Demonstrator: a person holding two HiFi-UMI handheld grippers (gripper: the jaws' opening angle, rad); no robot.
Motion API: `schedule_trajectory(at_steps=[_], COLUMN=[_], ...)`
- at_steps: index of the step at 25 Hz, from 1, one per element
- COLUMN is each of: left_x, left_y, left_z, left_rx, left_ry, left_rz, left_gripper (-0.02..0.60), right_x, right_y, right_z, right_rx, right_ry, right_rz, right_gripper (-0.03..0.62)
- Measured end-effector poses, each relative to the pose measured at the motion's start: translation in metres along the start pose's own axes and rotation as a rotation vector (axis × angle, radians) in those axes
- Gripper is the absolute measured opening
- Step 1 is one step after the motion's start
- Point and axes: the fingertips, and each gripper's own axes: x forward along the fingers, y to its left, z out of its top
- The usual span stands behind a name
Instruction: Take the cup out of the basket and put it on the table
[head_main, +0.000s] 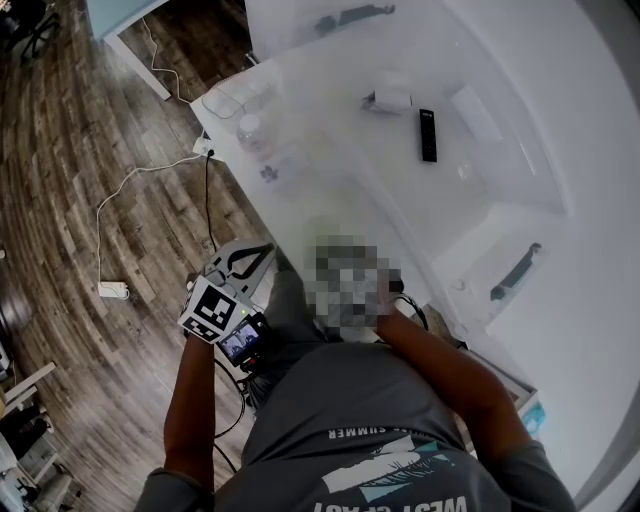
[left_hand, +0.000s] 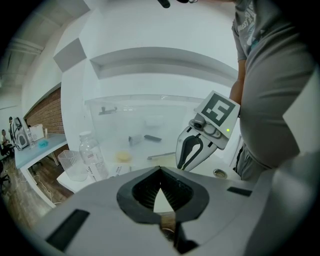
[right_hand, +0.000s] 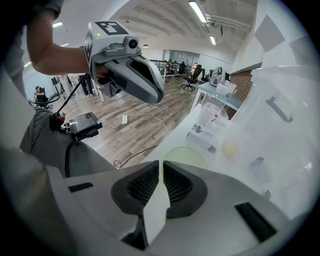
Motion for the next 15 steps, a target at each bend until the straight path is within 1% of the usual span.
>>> schedule_trajectory(at_steps=[10,15], left_x=[0.006,0.012], left_y=[-0.005,-0.004], left_z=[0.003,0.004], left_rx=[-0.001,0.004], left_ry=[0.001,0.015], left_rz=[-0.007,-0.018], left_gripper=[0.009,0.009], right_x=[-0.007,-0.008], right_y=[-0.001,-0.001], right_z=[0.005,0.007], right_rx=[-0.006,0.004], right_ry=[-0.044,-0.066], right_rz=[-0.002,0.014], right_gripper=[0.04,0.043])
